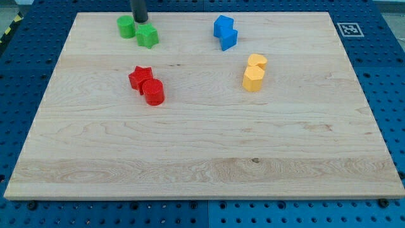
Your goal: Push the blue triangle towards green star
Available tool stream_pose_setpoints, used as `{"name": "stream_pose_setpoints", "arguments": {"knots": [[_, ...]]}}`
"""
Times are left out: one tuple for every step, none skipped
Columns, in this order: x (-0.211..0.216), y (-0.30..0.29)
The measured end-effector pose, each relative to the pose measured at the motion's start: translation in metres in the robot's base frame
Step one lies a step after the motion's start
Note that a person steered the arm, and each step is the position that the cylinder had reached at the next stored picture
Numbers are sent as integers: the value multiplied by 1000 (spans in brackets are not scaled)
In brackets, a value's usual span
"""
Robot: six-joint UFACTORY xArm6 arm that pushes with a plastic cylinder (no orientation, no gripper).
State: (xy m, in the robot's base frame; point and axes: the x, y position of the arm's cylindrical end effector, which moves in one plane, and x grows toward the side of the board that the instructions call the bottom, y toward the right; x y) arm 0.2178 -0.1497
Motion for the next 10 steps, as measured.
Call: {"name": "stream_pose_setpoints", "arguments": {"knots": [[10,-1],[12,-2],[18,-20],[24,-40],[24,-40],[11,-30],[-23,17],[-25,61],[-24,151],[-16,230]]}}
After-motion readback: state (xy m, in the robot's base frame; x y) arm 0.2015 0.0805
